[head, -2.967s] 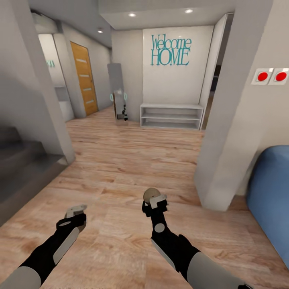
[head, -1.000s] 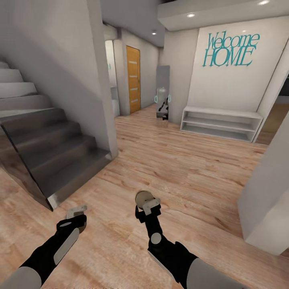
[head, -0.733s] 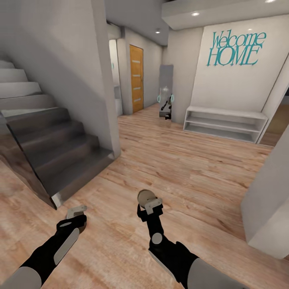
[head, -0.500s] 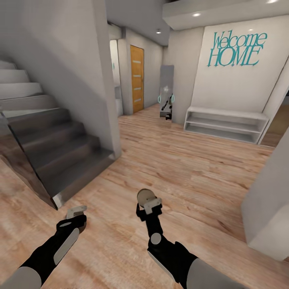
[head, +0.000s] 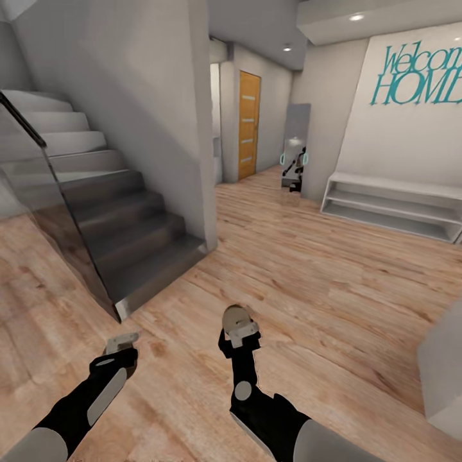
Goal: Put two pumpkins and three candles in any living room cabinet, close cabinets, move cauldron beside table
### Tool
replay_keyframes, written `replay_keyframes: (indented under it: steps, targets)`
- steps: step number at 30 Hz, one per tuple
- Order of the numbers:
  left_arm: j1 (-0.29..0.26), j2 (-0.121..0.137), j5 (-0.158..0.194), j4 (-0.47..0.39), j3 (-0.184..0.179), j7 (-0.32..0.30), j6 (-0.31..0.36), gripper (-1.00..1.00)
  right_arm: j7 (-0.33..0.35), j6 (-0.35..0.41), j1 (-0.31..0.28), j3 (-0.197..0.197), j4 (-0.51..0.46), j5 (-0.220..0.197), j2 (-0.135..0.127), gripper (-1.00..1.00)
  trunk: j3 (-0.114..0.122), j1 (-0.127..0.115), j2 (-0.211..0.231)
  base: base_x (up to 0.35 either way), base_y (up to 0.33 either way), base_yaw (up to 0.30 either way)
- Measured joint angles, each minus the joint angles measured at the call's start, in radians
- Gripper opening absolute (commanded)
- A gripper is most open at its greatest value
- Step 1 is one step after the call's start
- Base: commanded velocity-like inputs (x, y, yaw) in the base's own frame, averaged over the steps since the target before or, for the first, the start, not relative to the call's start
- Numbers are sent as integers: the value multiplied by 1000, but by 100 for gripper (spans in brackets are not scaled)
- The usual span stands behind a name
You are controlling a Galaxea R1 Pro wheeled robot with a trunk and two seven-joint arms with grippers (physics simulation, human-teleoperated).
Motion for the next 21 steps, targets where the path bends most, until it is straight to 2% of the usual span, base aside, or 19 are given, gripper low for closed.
replay_keyframes:
  steps: [9, 16, 21]
  targets:
    - [0, 0, 0, 2, 0, 0, 0, -100, 0, -1, 1, 12, 3, -2, 0, -100, 22, -34, 63, 0, 0, 275]
    - [0, -1, 0, 4, 1, -2, 0, -100, 0, -2, 1, 36, 3, -2, 0, -100, 39, -61, 112, 0, 0, 275]
    - [0, -2, 1, 40, -1, -4, -2, -100, 0, -2, 1, 39, 4, -2, 0, -100, 51, -80, 147, 0, 0, 275]
